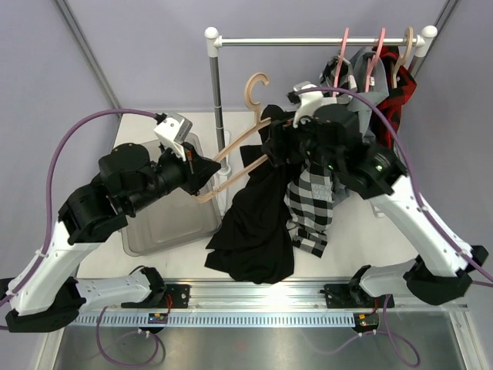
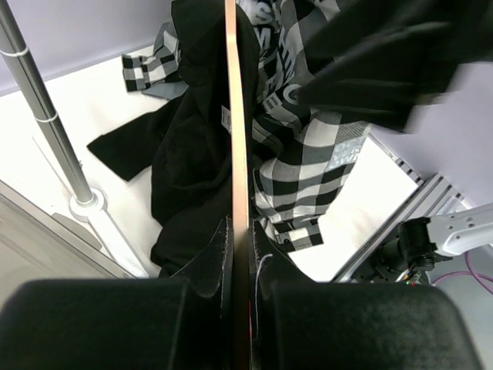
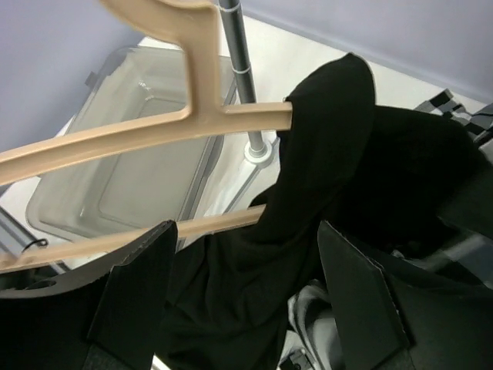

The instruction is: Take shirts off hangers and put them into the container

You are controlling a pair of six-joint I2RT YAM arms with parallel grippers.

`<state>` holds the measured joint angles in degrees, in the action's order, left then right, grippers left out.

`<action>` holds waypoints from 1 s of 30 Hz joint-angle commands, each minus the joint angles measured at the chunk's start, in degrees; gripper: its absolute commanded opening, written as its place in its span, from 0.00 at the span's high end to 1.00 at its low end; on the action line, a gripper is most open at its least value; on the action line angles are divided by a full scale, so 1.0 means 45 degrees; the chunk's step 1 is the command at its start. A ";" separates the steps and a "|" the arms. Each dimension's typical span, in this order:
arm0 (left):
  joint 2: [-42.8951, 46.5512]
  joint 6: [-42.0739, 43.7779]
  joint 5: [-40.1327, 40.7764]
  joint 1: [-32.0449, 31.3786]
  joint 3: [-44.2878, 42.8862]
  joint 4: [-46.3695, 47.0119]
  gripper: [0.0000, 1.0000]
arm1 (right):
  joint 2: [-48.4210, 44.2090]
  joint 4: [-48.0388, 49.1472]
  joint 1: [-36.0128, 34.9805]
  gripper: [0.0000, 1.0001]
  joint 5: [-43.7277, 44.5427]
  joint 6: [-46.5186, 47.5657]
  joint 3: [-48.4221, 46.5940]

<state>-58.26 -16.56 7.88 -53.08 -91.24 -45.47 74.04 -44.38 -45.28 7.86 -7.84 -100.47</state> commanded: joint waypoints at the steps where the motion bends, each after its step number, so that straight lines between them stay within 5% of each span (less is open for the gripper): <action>1: 0.0621 -0.0149 -0.0325 -0.0060 -0.0388 0.0906 1.00 | 0.0829 0.0917 -0.0075 0.19 0.0109 0.0198 -0.0134; 9: 0.1091 -0.0110 -0.0286 -0.0080 -0.0291 0.0594 1.00 | 0.1301 0.1443 -0.0075 0.27 0.2003 0.0042 0.0351; 12: 0.1227 -0.0129 -0.0442 -0.0079 -0.0290 0.0593 1.00 | 0.1320 0.1405 -0.0095 0.51 0.2256 -0.0016 0.0314; 13: 0.1247 -0.0149 -0.0539 -0.0060 -0.0290 0.0593 1.00 | 0.1339 0.1405 -0.0075 0.81 0.2412 -0.0036 0.0295; 14: 0.1305 -0.0168 -0.0637 -0.0079 -0.0290 0.0574 1.00 | 0.1475 0.1212 -0.0075 0.98 0.2936 -0.0036 0.0120; 25: 0.3059 -0.0539 0.1275 -0.0060 0.0585 -0.1145 1.00 | 0.0090 0.0331 -0.0056 1.00 0.6610 0.0333 -0.0076; 30: 0.4624 -0.0577 -0.0320 -0.0060 0.1233 -0.0676 1.00 | 0.0382 0.0038 0.0393 1.00 0.8467 0.0783 -0.0194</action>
<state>-40.86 -18.50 9.17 -53.34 -85.82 -51.75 75.40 -43.57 -44.84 36.71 -6.46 -99.24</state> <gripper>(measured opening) 0.057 0.018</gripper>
